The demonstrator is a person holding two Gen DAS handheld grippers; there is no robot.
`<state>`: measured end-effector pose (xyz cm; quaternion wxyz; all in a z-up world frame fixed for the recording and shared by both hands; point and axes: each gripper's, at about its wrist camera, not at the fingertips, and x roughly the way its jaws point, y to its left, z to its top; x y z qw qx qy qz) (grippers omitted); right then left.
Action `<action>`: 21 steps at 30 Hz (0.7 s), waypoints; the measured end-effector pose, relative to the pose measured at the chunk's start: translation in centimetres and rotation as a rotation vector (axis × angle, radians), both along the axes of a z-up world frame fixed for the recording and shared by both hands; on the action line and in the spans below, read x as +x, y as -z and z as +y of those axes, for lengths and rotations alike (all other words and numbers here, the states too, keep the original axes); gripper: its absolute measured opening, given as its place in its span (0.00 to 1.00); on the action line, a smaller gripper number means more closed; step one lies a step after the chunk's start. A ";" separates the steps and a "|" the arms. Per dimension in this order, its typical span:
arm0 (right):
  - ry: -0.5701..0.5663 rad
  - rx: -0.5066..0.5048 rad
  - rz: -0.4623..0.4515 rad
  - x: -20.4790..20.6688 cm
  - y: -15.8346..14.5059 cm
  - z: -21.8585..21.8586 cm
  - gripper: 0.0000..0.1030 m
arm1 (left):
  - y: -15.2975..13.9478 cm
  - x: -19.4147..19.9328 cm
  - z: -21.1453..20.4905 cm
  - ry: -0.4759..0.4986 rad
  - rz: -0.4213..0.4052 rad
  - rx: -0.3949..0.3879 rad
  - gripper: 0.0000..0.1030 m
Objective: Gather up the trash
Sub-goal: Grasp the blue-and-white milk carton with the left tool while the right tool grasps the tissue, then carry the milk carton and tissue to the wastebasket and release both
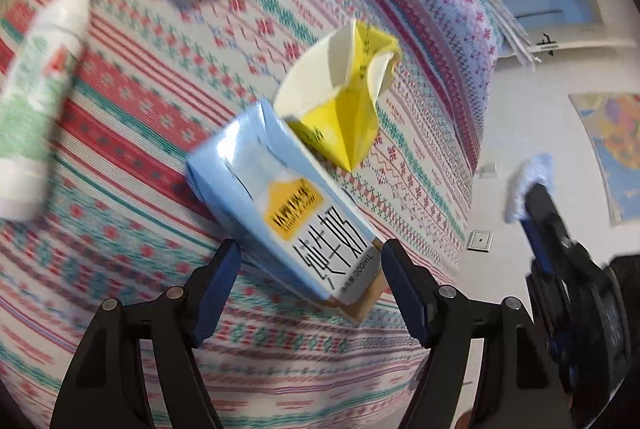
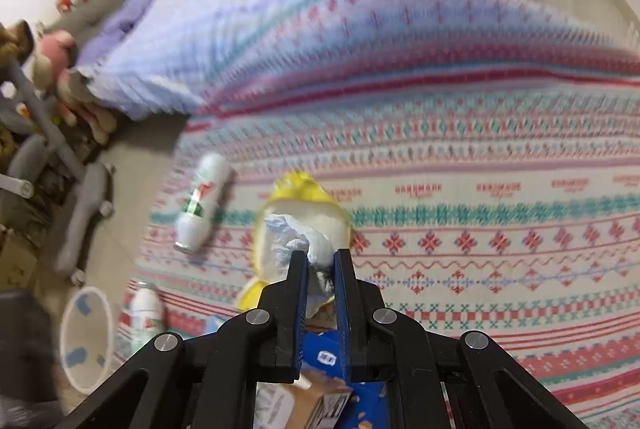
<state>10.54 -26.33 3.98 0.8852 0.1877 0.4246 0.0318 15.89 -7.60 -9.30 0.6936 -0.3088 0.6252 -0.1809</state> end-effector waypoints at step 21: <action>-0.013 0.015 -0.044 -1.5 -0.9 -1.7 0.11 | -2.6 -1.0 1.2 -0.108 -0.189 0.026 0.36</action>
